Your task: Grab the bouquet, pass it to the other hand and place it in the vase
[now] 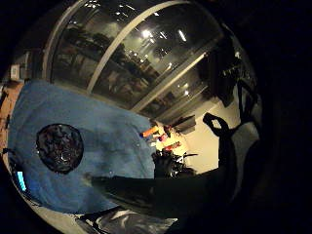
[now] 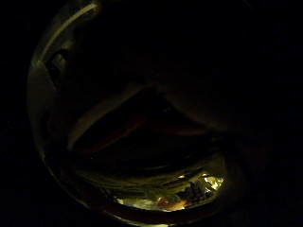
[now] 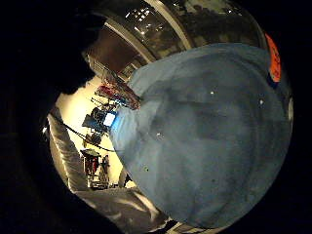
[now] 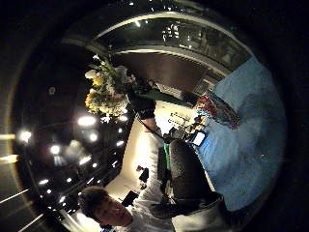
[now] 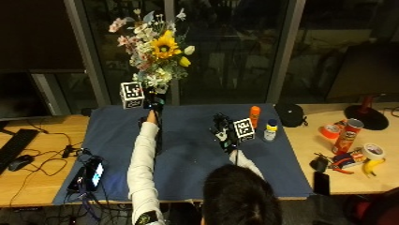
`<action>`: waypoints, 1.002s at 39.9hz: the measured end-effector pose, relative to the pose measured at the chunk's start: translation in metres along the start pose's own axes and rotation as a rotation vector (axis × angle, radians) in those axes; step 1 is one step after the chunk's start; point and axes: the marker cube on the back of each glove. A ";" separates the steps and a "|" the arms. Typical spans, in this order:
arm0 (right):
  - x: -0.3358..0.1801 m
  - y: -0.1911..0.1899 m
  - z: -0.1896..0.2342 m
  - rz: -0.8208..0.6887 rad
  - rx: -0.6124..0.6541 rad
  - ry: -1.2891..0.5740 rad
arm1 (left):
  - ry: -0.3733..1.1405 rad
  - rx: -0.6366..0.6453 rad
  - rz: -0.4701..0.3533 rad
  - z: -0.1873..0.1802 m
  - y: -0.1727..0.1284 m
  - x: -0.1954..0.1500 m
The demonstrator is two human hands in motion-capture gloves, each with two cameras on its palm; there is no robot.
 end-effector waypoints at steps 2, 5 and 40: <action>0.011 -0.005 0.001 -0.043 -0.013 -0.005 | -0.032 0.031 -0.124 -0.005 -0.005 -0.023; 0.009 -0.005 0.005 -0.172 -0.036 -0.002 | -0.042 0.066 -0.207 -0.009 -0.013 -0.050; 0.079 0.067 -0.017 0.110 -0.198 0.201 | -0.318 -0.403 -0.585 -0.096 0.182 -0.204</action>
